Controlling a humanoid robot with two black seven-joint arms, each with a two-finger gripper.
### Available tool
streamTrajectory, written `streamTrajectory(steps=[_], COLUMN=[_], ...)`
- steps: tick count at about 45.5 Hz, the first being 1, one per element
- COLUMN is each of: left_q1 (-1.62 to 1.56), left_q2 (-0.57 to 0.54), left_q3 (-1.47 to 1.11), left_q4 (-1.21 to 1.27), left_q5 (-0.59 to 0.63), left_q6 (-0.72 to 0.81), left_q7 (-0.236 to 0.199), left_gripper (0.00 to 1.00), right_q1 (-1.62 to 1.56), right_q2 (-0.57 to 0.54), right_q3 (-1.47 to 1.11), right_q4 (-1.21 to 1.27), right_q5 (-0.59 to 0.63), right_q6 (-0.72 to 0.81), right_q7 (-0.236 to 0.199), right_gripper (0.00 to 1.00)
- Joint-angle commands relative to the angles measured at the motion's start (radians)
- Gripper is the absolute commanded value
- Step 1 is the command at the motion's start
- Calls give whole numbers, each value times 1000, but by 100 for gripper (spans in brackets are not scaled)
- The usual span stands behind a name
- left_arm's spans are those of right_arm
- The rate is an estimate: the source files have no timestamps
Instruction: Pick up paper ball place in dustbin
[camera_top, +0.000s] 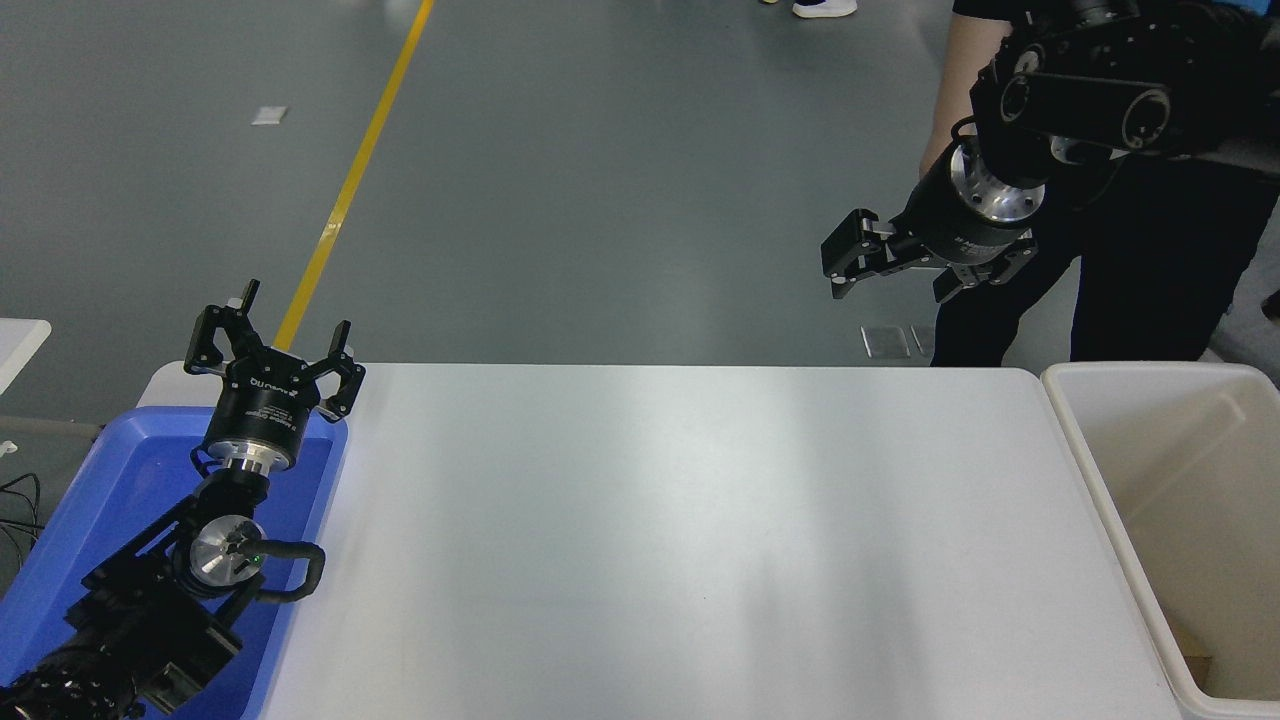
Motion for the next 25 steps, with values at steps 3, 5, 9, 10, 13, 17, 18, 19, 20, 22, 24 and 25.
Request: streamTrajectory(steps=[3,5,9,10,13,17,18,19,20,22,24,25], left_q1=[2,0,0,0,0,0,0,0,0,0,2,0], left_q2=[1,0,0,0,0,0,0,0,0,0,0,0], left_q3=[0,0,0,0,0,0,0,0,0,0,0,0], left_q4=[0,0,0,0,0,0,0,0,-1,0,0,0], left_q5=[0,0,0,0,0,0,0,0,0,0,0,0], left_q6=[0,2,0,2,0,2,0,0,0,0,2,0], left_q7=[-1,-1,-1,-1,-1,-1,-1,-1,-1,-1,-1,-1], left_gripper=[98,98,98,98,98,98,98,98,98,98,98,98], right_q1=[103,113,131,137,155,169,172,172,172,172,172,172], right_q2=[-45,-48,-66,-71,-80,-88,-89,-89,-89,-89,-89,-88], right_q3=[-4,-7,-9,-10,-12,-13,-13,-13,-15,-15,-15,-15], right_q4=[192,204,222,228,250,259,259,259,259,259,259,259], right_q5=[12,26,33,33,32,33,33,33,33,33,33,33], right_q6=[8,8,8,8,8,8,8,8,8,8,8,8], right_q7=[0,0,0,0,0,0,0,0,0,0,0,-2], right_gripper=[100,100,100,100,100,100,100,100,100,100,100,100])
